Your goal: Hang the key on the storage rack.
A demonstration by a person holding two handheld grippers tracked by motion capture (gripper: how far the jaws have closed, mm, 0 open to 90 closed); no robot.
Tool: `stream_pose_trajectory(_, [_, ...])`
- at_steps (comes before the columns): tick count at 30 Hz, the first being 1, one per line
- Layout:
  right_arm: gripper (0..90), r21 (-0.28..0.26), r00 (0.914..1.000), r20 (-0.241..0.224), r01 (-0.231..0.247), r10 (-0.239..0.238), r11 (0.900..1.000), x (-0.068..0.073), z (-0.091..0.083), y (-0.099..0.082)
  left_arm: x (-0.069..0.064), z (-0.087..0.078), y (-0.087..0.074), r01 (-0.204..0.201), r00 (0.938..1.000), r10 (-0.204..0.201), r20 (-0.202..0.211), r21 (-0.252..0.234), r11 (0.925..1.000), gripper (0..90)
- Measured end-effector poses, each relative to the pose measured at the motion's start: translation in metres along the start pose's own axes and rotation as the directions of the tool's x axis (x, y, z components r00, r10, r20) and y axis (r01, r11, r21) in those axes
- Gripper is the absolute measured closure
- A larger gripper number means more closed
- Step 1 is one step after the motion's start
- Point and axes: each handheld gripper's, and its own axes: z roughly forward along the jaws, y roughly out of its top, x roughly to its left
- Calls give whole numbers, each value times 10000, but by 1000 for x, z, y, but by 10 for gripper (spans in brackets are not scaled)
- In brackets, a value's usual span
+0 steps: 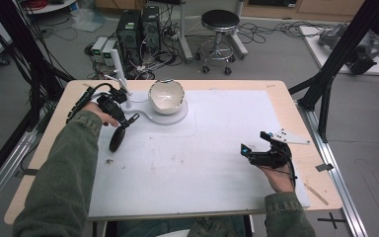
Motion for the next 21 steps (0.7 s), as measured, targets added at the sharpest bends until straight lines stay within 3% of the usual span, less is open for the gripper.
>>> stream_pose_trajectory(4, [8, 17, 10000, -23, -25, 25, 10000, 0, 0, 0, 0, -15, -2, -32, 9998, 27, -216, -228, 9997, 844])
stream_pose_trajectory(12, [8, 37, 9999, -5, 121, -121, 9999, 0, 0, 0, 3, -44, -4, -161, 9996, 152, -226, -386, 9991, 844])
stream_pose_trajectory(16, [8, 70, 10000, -29, 62, -62, 10000, 1, 1, 0, 4, -62, 0, -251, 9986, 231, -484, -419, 9988, 844])
stream_pose_trajectory(17, [8, 73, 10000, -36, 69, -69, 9999, 0, 1, 0, 5, -72, 3, -274, 9972, 234, -715, -555, 9981, 844])
stream_pose_trajectory(21, [8, 99, 10000, -50, 70, -69, 9999, 0, 1, 0, 6, -89, 7, -339, 9964, 280, -802, -727, 9968, 844])
